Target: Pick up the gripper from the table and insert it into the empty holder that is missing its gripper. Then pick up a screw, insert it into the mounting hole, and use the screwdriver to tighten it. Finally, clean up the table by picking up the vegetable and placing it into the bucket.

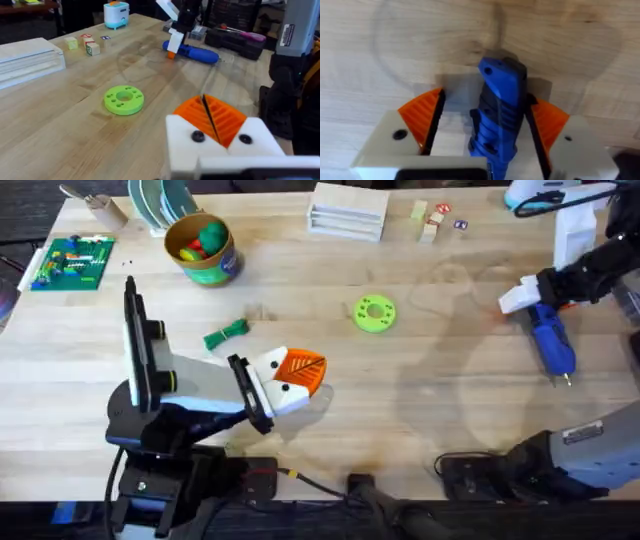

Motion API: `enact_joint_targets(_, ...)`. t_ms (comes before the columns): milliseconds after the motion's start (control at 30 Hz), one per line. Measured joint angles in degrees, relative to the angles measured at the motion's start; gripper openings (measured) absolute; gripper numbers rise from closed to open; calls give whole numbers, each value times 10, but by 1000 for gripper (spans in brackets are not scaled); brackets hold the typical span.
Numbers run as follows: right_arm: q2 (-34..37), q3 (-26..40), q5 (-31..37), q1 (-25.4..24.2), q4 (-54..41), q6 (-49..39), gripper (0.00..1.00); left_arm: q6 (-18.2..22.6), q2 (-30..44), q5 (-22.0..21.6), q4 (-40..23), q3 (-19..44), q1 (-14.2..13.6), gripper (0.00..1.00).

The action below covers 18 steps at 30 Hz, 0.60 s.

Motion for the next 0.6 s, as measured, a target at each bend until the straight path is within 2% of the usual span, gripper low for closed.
enact_joint_targets(67,0,0,0,0,0,0,939,0,0,0,0,0,0,5)
enact_joint_targets(200,0,0,1,-1,1,-4,736,0,0,0,0,0,0,5)
enact_joint_targets(333,0,0,1,-2,1,-5,650,0,0,0,0,0,0,5)
enact_joint_targets(400,0,0,1,-2,0,-3,658,0,0,0,0,0,0,5)
enact_joint_targets(467,0,0,0,-2,1,1,732,0,0,0,0,0,0,5)
enact_joint_targets(600,0,0,-1,-2,-3,12,816,0,0,0,0,0,0,5)
